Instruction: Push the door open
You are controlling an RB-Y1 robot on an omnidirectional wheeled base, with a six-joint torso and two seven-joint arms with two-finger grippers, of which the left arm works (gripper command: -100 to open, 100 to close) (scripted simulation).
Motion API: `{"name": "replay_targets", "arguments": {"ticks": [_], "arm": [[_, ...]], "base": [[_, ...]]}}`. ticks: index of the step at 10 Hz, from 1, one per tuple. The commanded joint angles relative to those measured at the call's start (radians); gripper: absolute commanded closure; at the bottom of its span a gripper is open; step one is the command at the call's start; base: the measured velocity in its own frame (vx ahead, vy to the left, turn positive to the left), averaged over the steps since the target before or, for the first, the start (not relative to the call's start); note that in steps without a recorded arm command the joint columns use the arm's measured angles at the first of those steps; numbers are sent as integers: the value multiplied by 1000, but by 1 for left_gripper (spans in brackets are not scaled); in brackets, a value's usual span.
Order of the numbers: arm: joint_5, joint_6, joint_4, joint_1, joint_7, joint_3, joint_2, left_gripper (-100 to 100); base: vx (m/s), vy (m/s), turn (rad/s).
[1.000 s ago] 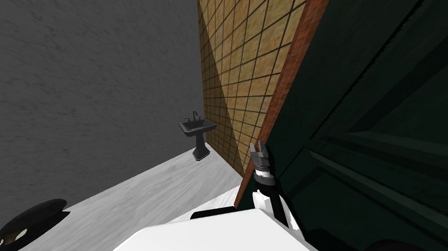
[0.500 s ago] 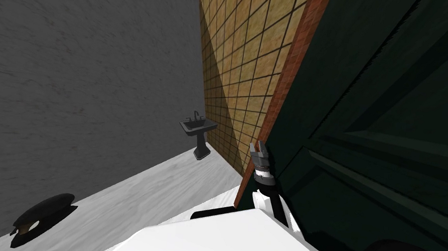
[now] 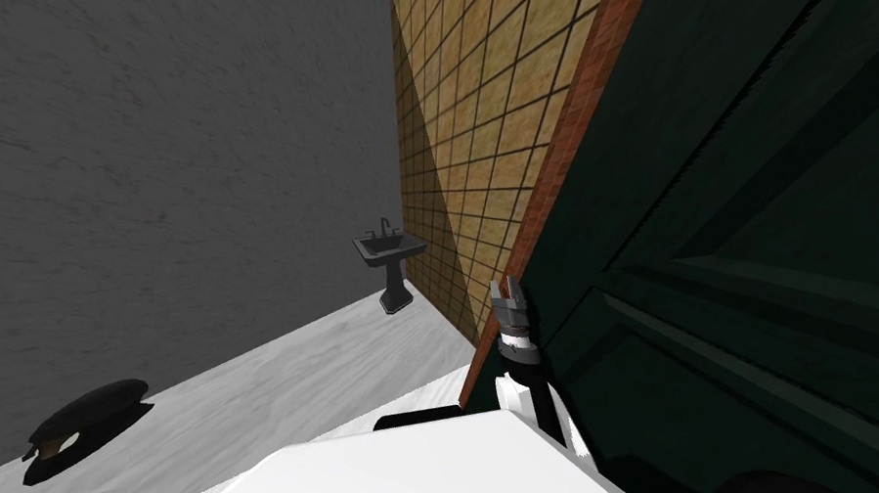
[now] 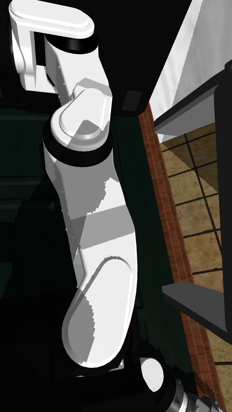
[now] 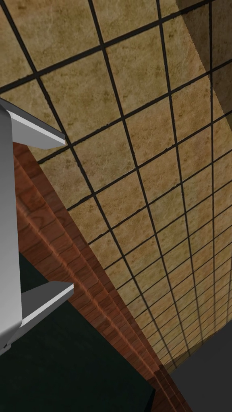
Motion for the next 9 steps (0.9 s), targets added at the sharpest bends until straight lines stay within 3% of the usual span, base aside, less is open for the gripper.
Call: {"name": "replay_targets", "arguments": {"ticks": [1, 2, 9], "arm": [[0, 0, 0, 0, 0, 0, 0, -100], [1, -7, -7, -16, 6, 9, 11, -100], [1, -7, -7, -16, 6, 9, 11, -100]], "base": [[-13, -6, 15], [-69, -32, 88], [-19, -9, 12]]}}
